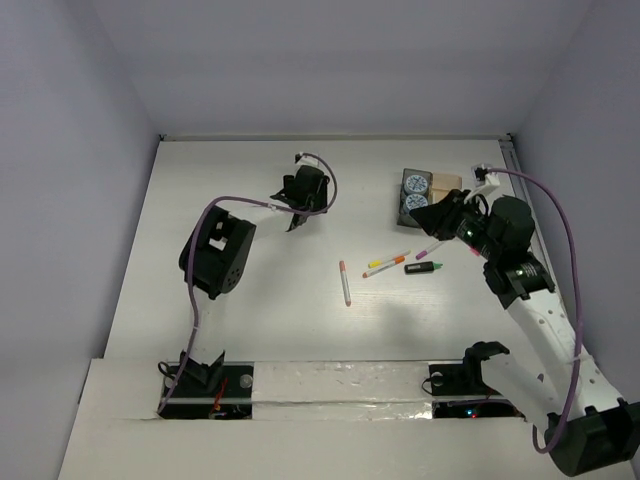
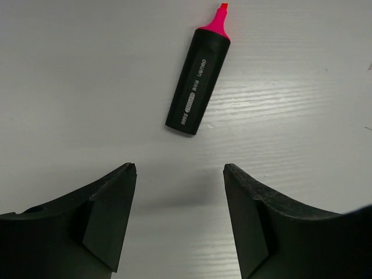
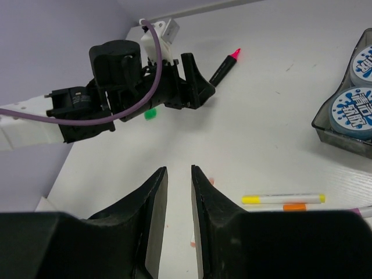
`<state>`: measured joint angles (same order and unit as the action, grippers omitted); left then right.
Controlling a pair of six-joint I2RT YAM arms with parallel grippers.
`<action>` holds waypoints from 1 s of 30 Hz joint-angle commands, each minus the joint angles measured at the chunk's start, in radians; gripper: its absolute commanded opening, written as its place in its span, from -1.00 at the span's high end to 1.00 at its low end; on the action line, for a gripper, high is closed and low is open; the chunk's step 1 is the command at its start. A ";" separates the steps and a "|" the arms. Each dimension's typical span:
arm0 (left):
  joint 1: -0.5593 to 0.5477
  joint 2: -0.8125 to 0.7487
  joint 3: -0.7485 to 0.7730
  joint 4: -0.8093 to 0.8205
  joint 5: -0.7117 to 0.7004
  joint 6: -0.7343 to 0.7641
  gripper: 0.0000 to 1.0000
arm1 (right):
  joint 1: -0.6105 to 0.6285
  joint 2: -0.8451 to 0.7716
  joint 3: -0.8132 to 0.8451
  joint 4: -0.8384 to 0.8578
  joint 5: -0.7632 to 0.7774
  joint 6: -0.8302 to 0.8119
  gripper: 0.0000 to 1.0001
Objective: Sort the stationery into containers
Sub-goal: Pick up the pen from the center of the board.
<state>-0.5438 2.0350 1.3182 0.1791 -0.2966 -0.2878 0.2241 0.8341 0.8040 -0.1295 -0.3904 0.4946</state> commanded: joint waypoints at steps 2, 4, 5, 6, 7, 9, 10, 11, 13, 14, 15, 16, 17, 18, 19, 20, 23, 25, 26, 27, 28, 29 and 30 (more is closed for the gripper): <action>0.042 0.034 0.105 -0.003 0.059 0.079 -0.18 | 0.021 0.013 0.004 0.074 -0.001 -0.007 0.41; 0.062 0.071 0.133 -0.004 0.092 0.093 -0.18 | 0.021 0.020 0.003 0.077 0.002 -0.008 0.41; 0.062 0.083 0.172 -0.021 0.108 0.107 -0.18 | 0.030 0.025 0.003 0.080 0.002 -0.007 0.41; 0.062 0.097 0.193 -0.032 0.111 0.116 -0.18 | 0.031 0.031 0.003 0.082 0.005 -0.010 0.41; 0.062 0.125 0.213 -0.039 0.122 0.124 -0.17 | 0.031 0.034 0.003 0.083 0.008 -0.010 0.41; 0.062 0.151 0.266 -0.067 0.128 0.145 -0.17 | 0.040 0.040 0.003 0.087 0.013 -0.013 0.41; 0.062 0.172 0.283 -0.076 0.129 0.150 -0.17 | 0.040 0.042 0.001 0.085 0.016 -0.013 0.41; 0.071 0.182 0.295 -0.088 0.132 0.154 -0.17 | 0.040 0.042 0.001 0.088 0.019 -0.014 0.41; 0.071 0.206 0.325 -0.095 0.136 0.165 -0.17 | 0.040 0.048 0.000 0.091 0.022 -0.013 0.41; 0.071 0.212 0.332 -0.102 0.134 0.165 -0.17 | 0.040 0.048 0.000 0.096 0.024 -0.013 0.41; 0.071 0.220 0.346 -0.105 0.134 0.165 -0.17 | 0.040 0.049 0.000 0.097 0.024 -0.011 0.41; 0.071 0.231 0.348 -0.107 0.134 0.167 -0.15 | 0.049 0.051 -0.002 0.099 0.025 -0.010 0.41; 0.071 0.235 0.349 -0.105 0.136 0.165 -0.15 | 0.049 0.054 -0.003 0.102 0.027 -0.008 0.41; 0.071 0.240 0.351 -0.105 0.139 0.165 -0.13 | 0.049 0.053 -0.003 0.103 0.028 -0.008 0.41; 0.071 0.249 0.352 -0.107 0.139 0.165 -0.09 | 0.049 0.054 -0.003 0.105 0.033 -0.007 0.41; 0.071 0.252 0.355 -0.110 0.139 0.165 -0.06 | 0.058 0.056 -0.002 0.102 0.035 -0.008 0.41; 0.071 0.266 0.360 -0.119 0.136 0.162 0.11 | 0.058 0.056 -0.003 0.103 0.041 -0.007 0.41; 0.071 0.275 0.362 -0.122 0.132 0.161 0.33 | 0.058 0.050 -0.003 0.099 0.050 -0.011 0.41; 0.071 0.280 0.362 -0.125 0.117 0.162 0.45 | 0.058 0.046 -0.002 0.093 0.054 -0.013 0.40; 0.071 0.281 0.358 -0.127 0.111 0.162 0.53 | 0.058 0.039 -0.002 0.088 0.059 -0.014 0.40; 0.071 0.284 0.354 -0.125 0.106 0.162 0.73 | 0.058 0.034 0.000 0.084 0.076 -0.021 0.40; 0.071 0.284 0.348 -0.122 0.099 0.162 0.86 | 0.058 0.028 0.000 0.071 0.087 -0.025 0.40; 0.071 0.284 0.334 -0.115 0.096 0.161 0.95 | 0.058 0.019 0.001 0.065 0.097 -0.028 0.40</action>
<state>-0.4740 2.2936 1.6604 0.0978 -0.1844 -0.1261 0.2764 0.8852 0.8032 -0.0967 -0.3382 0.4900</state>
